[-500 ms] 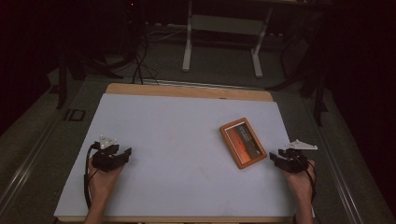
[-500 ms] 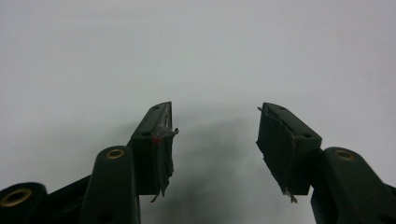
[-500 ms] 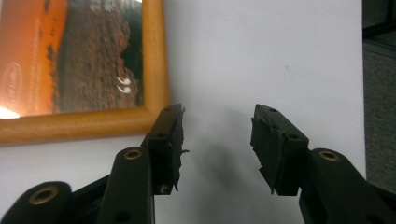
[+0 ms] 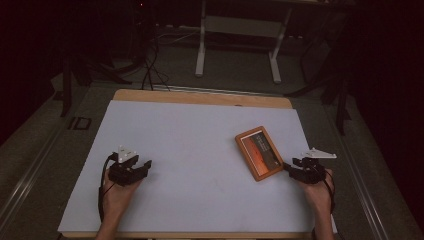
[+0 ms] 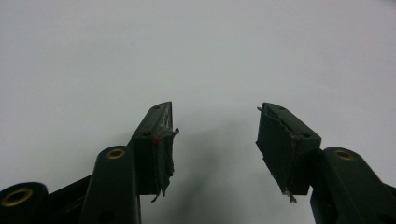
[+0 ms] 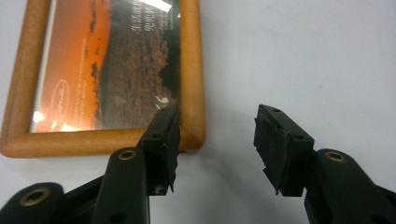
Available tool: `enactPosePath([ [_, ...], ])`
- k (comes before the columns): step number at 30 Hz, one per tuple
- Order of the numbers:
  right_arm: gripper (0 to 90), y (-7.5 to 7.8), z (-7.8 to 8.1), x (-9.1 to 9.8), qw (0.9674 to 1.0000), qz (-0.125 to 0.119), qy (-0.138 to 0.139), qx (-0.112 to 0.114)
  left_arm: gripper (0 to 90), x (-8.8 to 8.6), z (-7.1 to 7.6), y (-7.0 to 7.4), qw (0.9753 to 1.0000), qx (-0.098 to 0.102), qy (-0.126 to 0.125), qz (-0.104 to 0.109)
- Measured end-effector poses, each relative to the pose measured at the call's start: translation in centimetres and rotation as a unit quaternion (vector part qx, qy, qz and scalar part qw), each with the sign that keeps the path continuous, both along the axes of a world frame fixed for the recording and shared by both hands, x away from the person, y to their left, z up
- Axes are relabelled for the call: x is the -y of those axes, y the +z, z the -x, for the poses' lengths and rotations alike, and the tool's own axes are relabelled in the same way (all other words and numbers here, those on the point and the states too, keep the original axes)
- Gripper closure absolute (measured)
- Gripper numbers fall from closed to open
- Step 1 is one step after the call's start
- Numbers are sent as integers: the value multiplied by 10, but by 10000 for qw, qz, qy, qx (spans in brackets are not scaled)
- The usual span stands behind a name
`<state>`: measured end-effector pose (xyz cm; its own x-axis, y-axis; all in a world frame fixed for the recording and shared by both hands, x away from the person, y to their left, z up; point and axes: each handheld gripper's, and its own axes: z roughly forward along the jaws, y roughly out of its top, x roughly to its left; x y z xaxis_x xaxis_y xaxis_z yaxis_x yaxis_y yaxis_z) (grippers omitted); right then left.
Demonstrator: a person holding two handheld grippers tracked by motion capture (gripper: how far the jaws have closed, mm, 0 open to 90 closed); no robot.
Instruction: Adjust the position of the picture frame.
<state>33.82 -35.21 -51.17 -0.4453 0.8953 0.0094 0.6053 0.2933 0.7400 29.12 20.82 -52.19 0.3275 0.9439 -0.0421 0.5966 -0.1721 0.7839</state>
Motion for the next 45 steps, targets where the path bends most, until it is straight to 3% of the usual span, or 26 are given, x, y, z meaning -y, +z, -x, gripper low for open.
enactPosePath([
  [3, 495, 0, -3, -3, 9999, 60, 95, -19, 457, 4, 1, 1, 10000, 9, -66, 24],
  [6, 517, 1, -6, -5, 9997, 33, 242, -40, 457, 9, 1, 2, 9998, 5, -156, -90],
  [16, 512, 1, -11, -10, 9993, -105, 359, -65, 449, 29, 3, 11, 9987, 58, -500, 58],
  [23, 509, 2, -16, -14, 9988, -196, 441, -77, 449, 57, 0, 14, 9961, 11, -873, 145],
  [29, 495, 0, -23, -19, 9982, -232, 531, -158, 448, 89, -11, 20, 9919, -50, -1250, 235],
  [39, 466, -5, -26, -21, 9975, -331, 583, -238, 443, 139, -37, 18, 9815, -396, -1731, 715],
  [45, 457, -4, -27, -22, 9975, -318, 591, -222, 433, 169, -53, 19, 9755, -518, -1949, 876],
])
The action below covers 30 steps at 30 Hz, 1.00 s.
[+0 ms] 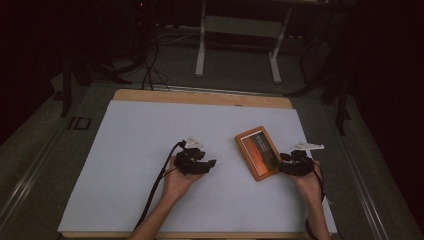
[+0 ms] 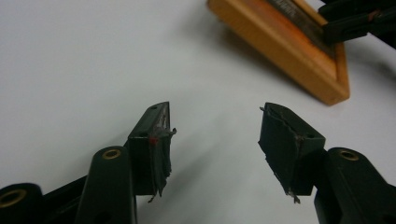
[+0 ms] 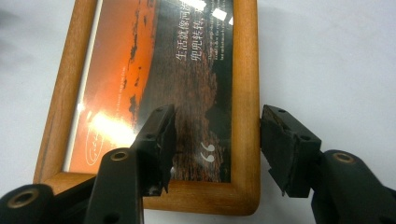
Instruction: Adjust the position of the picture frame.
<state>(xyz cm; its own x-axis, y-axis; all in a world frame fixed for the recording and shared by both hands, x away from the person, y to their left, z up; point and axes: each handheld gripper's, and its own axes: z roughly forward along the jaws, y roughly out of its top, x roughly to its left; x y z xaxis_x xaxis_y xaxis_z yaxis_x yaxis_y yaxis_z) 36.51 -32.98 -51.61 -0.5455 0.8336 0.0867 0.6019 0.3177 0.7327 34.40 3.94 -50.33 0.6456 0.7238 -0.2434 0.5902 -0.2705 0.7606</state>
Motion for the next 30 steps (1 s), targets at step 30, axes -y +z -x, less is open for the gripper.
enactPosePath([
  [30, 449, -1, -1, 0, 10000, -61, 27, 14, 333, 98, -64, -24, 9928, -885, -552, 588],
])
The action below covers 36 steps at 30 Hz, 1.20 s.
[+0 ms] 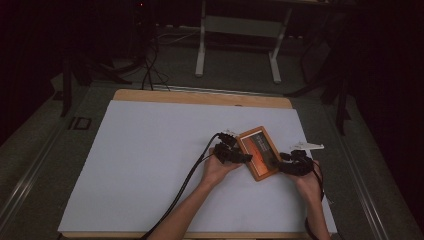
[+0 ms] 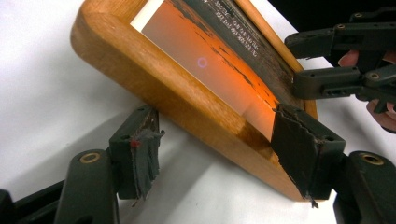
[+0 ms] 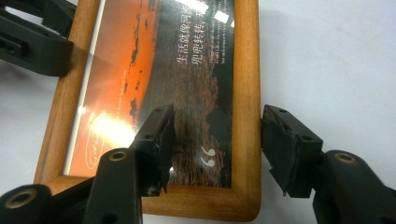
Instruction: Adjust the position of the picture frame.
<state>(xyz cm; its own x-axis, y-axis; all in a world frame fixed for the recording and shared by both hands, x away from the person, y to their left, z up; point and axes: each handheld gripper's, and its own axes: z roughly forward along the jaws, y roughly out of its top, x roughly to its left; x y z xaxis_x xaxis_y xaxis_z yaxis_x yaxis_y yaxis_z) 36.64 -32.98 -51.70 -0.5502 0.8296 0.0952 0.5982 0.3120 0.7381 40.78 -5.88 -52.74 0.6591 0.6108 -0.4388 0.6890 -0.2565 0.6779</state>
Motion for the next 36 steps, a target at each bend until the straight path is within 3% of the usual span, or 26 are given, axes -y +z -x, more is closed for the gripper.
enactPosePath([
  [7, 428, -1, -1, 0, 10000, -64, 36, -37, 325, 12, -7, -6, 9997, -196, -115, -34],
  [12, 420, -2, -2, 1, 9999, -116, 54, -58, 320, 14, -11, -9, 9991, -346, -236, 64],
  [23, 419, -3, -2, 3, 9998, -152, 88, -30, 327, 14, -15, -9, 9986, -402, -336, 102],
  [27, 422, -3, -1, 3, 9998, -141, 102, 17, 362, 12, -16, -10, 9980, -444, -388, 242],
  [29, 424, -3, 0, 4, 9998, -133, 122, 52, 387, 12, -15, -9, 9977, -394, -436, 332],
  [36, 458, 2, 3, 11, 9994, -244, 191, 173, 500, 14, -3, 9, 9969, 205, -682, 335],
])
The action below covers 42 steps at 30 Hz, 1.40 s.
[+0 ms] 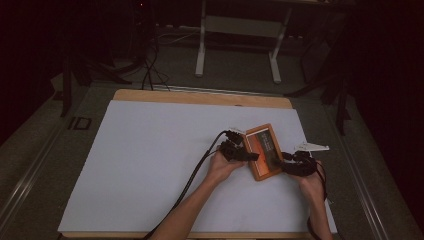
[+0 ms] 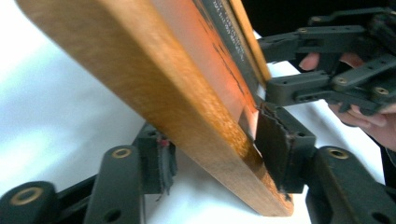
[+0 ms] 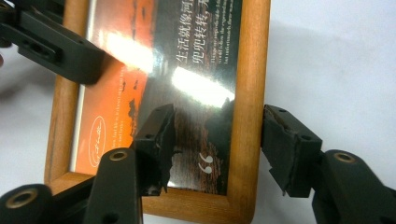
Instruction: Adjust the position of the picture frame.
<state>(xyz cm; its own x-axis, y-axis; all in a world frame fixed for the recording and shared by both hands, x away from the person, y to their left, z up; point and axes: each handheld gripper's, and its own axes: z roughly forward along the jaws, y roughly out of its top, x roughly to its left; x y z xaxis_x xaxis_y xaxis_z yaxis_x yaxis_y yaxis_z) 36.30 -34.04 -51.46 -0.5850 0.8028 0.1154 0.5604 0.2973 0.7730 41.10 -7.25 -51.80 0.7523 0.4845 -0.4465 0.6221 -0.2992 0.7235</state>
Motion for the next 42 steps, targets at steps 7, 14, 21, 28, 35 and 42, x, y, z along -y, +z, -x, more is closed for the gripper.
enactPosePath([
  [7, 460, 7, 3, 6, 9998, -66, 192, 76, 545, 9, 22, 18, 9964, 780, -143, -302],
  [14, 376, 13, 5, 13, 9979, -430, 418, 227, 612, 16, 40, 27, 9928, 1100, -354, -317],
  [21, 323, 15, 7, 18, 9950, -738, 611, 265, 674, 17, 45, 33, 9927, 1093, -472, -207],
  [28, 352, 18, 9, 10, 9948, -613, 766, 287, 691, 3, 45, 37, 9930, 1101, -426, -45],
  [35, 403, 22, 9, -9, 9947, -479, 845, 329, 692, -18, 46, 47, 9923, 1215, -240, 30],
  [42, 447, 27, 9, -24, 9931, -594, 909, 443, 691, -38, 46, 51, 9922, 1223, -223, 74],
])
